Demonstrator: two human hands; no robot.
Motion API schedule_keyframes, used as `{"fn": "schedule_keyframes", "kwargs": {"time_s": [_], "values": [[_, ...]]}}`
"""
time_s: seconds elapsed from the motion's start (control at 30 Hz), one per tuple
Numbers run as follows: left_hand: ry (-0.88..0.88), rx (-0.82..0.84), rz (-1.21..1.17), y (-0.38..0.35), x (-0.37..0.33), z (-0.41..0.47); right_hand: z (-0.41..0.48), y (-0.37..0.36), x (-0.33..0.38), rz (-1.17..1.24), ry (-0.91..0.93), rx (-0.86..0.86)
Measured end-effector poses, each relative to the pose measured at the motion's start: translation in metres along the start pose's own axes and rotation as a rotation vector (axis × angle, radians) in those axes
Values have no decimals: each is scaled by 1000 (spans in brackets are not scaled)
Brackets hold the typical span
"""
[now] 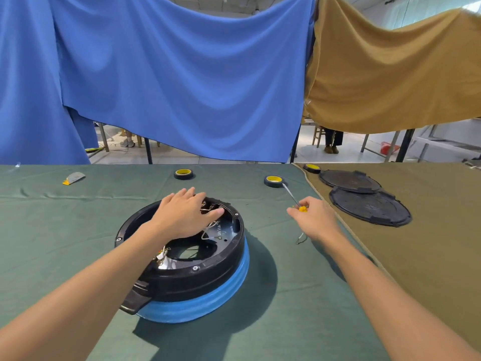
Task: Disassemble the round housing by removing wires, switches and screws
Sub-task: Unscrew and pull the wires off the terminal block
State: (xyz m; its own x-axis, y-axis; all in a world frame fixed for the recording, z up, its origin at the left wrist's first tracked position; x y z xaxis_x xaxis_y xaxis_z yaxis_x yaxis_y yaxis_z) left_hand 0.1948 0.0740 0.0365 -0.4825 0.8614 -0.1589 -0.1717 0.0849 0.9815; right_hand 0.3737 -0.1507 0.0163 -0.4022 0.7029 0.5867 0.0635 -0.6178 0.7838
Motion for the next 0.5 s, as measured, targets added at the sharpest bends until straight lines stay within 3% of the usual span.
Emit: {"fn": "schedule_keyframes", "kwargs": {"time_s": [0.27, 0.5], "values": [[-54, 56, 46, -1, 19, -3, -22, -19, 56, 28, 213, 153], [-45, 29, 67, 17, 18, -10, -42, -19, 96, -139, 490, 247]]}}
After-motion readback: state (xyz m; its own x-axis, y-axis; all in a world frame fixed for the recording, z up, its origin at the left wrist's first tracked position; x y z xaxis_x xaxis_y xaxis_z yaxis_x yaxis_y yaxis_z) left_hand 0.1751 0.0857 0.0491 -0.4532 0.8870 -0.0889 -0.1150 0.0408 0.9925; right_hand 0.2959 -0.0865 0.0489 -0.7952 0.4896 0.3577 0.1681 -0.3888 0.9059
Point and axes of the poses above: each hand's wrist, its own z-axis towards the middle knuckle, its own y-axis out of the back of the hand, x = y × z, the point moved 5 cm from there along z, towards the middle knuckle, and after that the axes turned 6 degrees about -z, right-handed, at the moved point
